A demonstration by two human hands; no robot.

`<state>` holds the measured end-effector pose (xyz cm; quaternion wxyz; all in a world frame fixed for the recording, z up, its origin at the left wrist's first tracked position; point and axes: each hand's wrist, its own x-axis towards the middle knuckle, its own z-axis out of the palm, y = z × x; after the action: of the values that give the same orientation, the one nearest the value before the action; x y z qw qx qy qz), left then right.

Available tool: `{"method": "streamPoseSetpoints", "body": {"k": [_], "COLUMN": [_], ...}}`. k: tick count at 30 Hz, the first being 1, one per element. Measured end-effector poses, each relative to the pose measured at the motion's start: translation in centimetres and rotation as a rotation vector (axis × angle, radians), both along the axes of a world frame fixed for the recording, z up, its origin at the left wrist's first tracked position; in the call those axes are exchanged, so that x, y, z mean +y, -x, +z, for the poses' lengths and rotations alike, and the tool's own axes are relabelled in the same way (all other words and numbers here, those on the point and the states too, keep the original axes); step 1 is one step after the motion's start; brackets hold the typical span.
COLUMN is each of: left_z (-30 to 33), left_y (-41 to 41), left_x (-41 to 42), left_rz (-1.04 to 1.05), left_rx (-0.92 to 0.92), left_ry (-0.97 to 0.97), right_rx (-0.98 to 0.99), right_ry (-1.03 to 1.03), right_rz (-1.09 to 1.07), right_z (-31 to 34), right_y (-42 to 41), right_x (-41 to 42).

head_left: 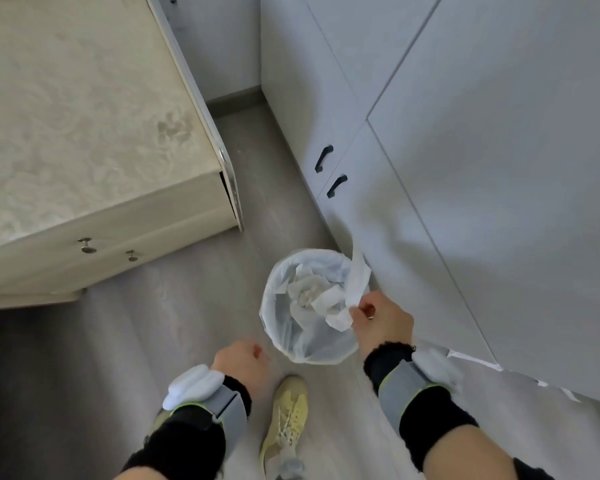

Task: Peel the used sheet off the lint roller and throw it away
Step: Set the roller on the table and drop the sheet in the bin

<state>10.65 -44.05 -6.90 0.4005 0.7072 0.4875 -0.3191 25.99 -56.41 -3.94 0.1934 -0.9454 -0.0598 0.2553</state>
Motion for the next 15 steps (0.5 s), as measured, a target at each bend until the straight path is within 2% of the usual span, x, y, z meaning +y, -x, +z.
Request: {"method": "streamPoseSetpoints", "body": {"k": [5, 9, 15], "left_z": [-3.7, -5.3, -7.5], "left_y": [0.5, 0.4, -1.5], "left_x": [0.0, -0.1, 0.5], "left_rz": [0.015, -0.008, -0.147], "left_rx": [0.016, 0.029, 0.016], "left_ry": [0.003, -0.018, -0.092], "right_rx": [0.068, 0.237, 0.220], "right_ry": [0.057, 0.241, 0.324], "right_rz": [-0.035, -0.045, 0.021], "right_z": [-5.4, -8.0, -9.8], "right_y": [0.0, -0.4, -2.3], "right_x": [0.7, 0.2, -0.9]}}
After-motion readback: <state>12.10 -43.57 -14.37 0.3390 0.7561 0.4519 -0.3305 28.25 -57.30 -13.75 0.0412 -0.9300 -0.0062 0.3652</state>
